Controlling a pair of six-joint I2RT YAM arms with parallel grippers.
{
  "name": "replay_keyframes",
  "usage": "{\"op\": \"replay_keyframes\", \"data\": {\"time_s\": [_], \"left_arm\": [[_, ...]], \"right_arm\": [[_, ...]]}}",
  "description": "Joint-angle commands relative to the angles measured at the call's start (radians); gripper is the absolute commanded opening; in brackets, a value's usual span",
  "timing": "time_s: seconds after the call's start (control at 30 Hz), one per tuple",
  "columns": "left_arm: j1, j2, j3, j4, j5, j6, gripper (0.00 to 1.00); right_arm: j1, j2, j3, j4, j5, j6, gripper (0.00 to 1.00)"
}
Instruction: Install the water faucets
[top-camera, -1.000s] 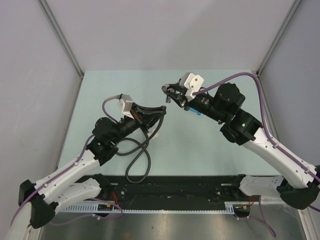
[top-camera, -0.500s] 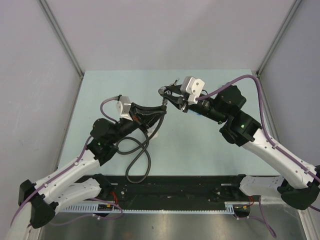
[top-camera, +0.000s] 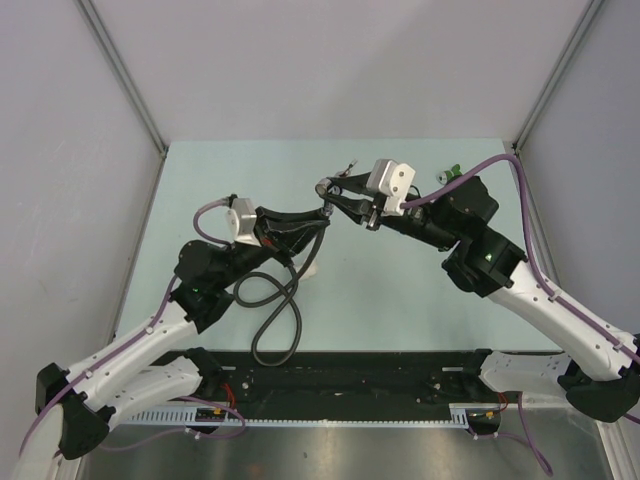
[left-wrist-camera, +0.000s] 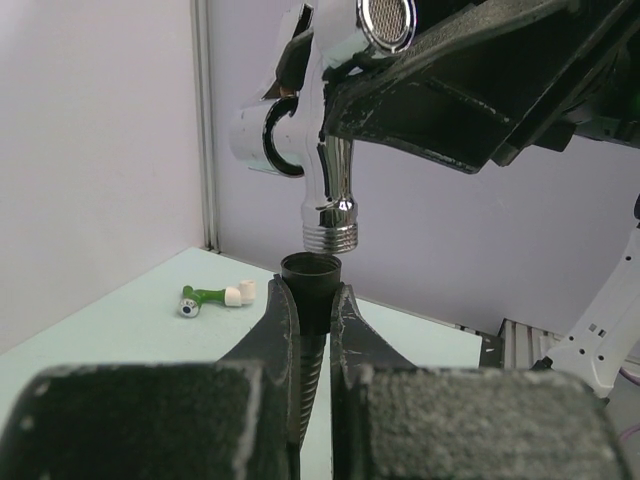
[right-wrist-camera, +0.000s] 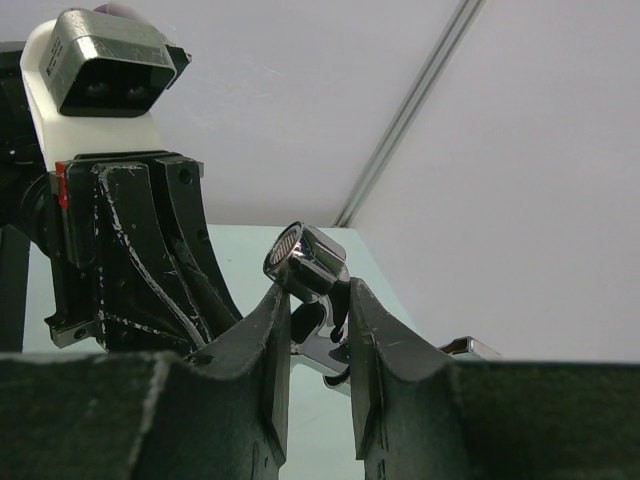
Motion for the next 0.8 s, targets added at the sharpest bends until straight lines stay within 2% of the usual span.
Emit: {"op": "replay_keyframes", "data": {"time_s": [0.0, 0.77], "left_arm": [[0.005, -0.021, 0.013, 0.077, 0.026, 0.014, 0.00], [0.004, -0.038, 0.026, 0.099, 0.030, -0.036, 0.00]], "right_arm": [[0.009, -0.027, 0.000, 0.086, -0.003, -0.003, 0.00], [0.035, -0.031, -0.006, 0.084, 0.015, -0.040, 0.00]]}}
